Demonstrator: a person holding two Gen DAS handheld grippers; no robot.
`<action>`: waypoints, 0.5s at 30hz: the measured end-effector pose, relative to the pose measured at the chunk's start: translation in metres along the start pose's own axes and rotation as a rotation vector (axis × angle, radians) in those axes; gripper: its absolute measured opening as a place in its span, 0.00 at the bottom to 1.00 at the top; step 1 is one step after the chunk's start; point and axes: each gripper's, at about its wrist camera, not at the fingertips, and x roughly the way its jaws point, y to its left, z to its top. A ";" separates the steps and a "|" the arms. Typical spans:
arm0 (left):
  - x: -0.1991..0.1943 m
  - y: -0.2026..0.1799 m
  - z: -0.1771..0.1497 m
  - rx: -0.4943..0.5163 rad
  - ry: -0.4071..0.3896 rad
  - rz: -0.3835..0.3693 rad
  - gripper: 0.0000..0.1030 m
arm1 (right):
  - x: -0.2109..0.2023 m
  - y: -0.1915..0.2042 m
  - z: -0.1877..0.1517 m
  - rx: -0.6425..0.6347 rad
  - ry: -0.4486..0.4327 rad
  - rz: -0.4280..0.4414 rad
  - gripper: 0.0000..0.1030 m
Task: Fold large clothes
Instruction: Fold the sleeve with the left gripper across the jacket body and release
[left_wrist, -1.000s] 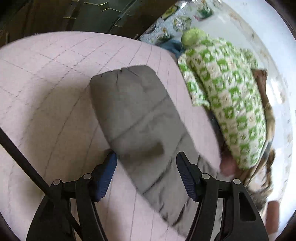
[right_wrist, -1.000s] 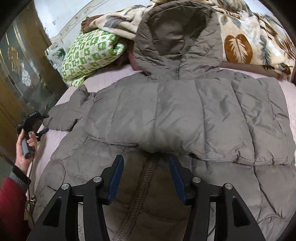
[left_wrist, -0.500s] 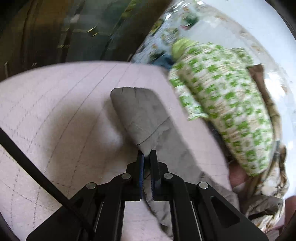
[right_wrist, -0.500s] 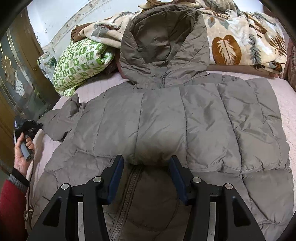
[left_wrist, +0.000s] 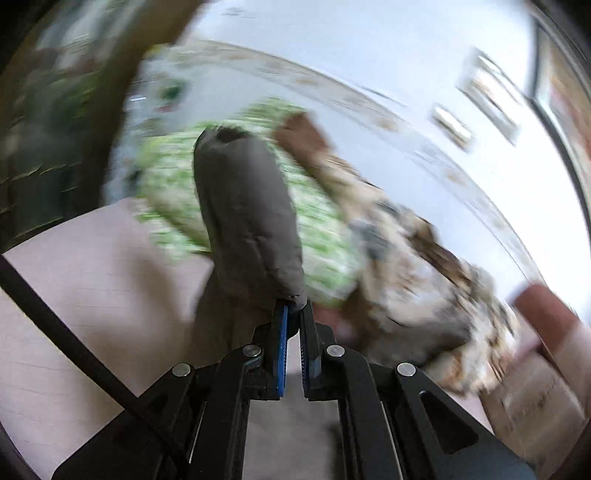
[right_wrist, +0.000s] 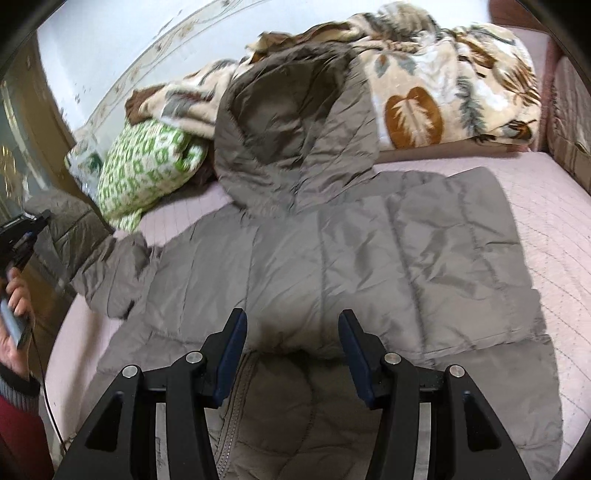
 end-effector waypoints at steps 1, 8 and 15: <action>-0.001 -0.019 -0.007 0.035 0.007 -0.021 0.05 | -0.003 -0.004 0.002 0.012 -0.009 -0.002 0.54; 0.045 -0.136 -0.105 0.301 0.212 -0.095 0.05 | -0.021 -0.031 0.008 0.086 -0.046 -0.030 0.54; 0.110 -0.166 -0.240 0.494 0.544 0.011 0.07 | -0.023 -0.049 0.012 0.142 -0.044 -0.013 0.54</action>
